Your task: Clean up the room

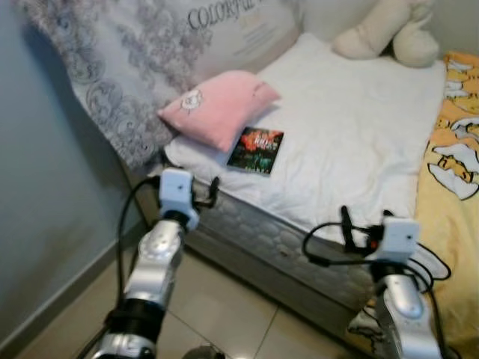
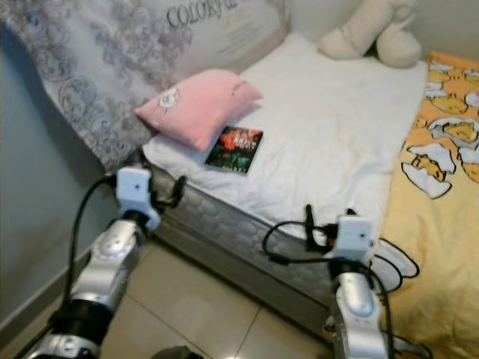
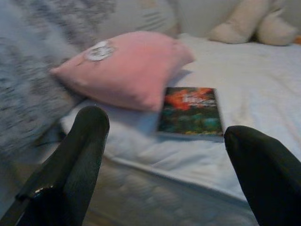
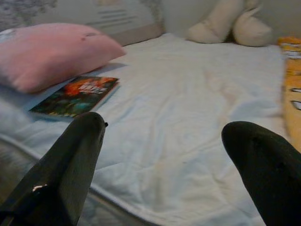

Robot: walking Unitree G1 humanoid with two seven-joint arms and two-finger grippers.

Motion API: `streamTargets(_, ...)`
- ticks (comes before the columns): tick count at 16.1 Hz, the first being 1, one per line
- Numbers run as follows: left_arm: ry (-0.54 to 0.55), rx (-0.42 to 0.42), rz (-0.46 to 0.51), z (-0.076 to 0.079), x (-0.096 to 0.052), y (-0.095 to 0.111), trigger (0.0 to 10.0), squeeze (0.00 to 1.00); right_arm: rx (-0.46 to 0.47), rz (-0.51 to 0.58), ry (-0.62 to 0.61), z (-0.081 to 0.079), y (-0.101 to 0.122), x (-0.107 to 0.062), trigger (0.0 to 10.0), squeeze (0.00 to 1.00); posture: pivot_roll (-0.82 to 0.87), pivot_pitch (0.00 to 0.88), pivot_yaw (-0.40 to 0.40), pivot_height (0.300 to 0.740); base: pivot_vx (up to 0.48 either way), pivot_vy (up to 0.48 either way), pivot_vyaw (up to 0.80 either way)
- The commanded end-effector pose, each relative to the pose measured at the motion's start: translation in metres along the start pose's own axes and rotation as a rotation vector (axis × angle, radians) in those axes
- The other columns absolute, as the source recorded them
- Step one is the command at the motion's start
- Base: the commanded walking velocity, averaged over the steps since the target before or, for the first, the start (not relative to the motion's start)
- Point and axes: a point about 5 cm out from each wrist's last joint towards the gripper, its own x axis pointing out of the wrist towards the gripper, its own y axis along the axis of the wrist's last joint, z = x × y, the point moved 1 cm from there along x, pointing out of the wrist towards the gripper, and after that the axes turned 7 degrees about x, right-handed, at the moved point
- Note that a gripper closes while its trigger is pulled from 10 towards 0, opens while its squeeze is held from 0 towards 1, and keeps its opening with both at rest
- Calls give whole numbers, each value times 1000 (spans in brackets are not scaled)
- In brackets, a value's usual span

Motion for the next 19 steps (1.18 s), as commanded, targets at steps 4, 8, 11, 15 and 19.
streamTargets(4, 12, -7, 0, 0, 3, 4, 10000, 0, -5, -1, -8, 3, 1, -2, 10000, 141, -85, 0, 42, 730, 0, -411, 534)
streamTargets(8, 16, 8, 2, 1, 2, 3, 10000, 0, -13, -5, -17, 5, 0, -5, 10000, 157, -94, 0, 45, 730, 0, 0, 531)
streamTargets(11, 16, 14, 1, 4, 3, 3, 10000, 0, -18, -8, -8, 4, 0, -5, 10000, 161, -97, 0, 42, 730, 0, 0, 527)
streamTargets(15, 10, -19, -18, 0, -6, -4, 10000, 0, -20, -1, -22, 11, 2, -7, 10000, 169, -108, 0, 54, 730, 0, 0, 522)
streamTargets(19, -46, -41, -27, 7, -14, -8, 10000, 0, -21, -2, -30, 12, 0, -11, 10000, 184, -113, 0, 62, 730, 0, 0, 522)
